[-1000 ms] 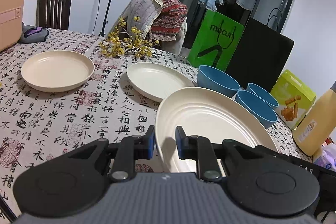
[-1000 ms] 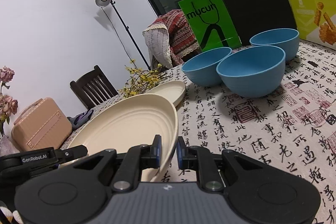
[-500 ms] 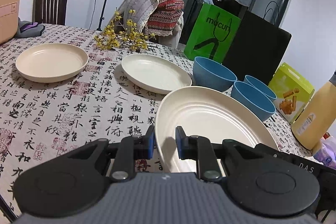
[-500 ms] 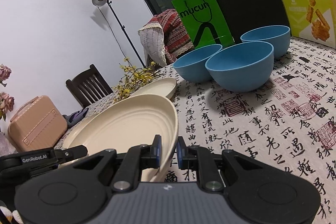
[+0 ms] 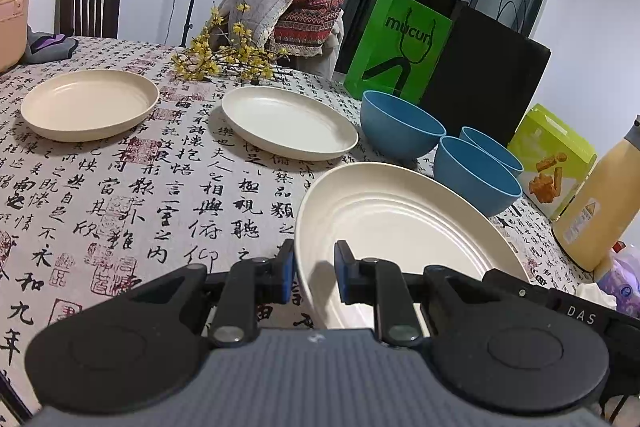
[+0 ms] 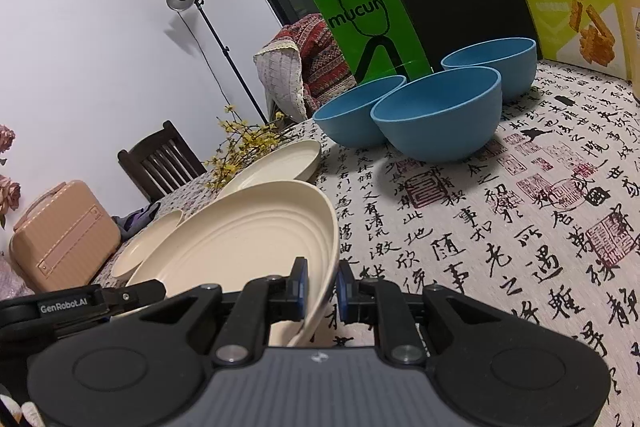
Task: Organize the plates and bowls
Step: 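Lower the held cream plate with both grippers onto the tablecloth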
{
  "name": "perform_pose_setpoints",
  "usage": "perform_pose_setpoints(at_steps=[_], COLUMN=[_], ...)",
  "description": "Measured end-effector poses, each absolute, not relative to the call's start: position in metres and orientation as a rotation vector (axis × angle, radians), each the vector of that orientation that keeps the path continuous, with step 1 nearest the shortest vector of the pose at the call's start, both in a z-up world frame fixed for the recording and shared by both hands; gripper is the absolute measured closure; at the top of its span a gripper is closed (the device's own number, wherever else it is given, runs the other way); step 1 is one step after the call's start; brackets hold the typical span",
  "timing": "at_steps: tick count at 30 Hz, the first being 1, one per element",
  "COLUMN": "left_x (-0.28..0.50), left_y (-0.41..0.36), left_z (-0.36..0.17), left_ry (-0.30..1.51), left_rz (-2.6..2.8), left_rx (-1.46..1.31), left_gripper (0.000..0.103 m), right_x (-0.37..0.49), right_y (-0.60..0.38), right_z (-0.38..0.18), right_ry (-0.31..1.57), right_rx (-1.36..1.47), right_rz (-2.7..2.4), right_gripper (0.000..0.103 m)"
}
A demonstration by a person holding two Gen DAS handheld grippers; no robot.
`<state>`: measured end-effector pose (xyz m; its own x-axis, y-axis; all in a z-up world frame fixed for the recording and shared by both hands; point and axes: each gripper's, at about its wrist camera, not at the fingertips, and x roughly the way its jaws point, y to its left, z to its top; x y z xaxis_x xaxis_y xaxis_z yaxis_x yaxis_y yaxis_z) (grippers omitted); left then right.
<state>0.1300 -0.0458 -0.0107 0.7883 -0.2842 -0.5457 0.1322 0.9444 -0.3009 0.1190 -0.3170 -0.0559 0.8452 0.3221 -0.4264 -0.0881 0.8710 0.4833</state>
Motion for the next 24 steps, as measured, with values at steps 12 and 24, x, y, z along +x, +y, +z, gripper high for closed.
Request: perform_pose_setpoints(at_steps=[12, 24], left_x=[0.127, 0.127], left_y=[-0.052, -0.058], left_z=[-0.019, -0.030], left_ry=[0.650, 0.673], left_rz=[-0.233, -0.229], left_rx=[-0.240, -0.220], left_gripper=[0.084, 0.084], right_x=[0.114, 0.111], right_y=[-0.322, -0.326], right_z=[-0.065, -0.076], right_ry=[0.537, 0.555], right_rx=[0.475, 0.477], right_rz=[0.213, 0.206], right_gripper=[0.089, 0.089])
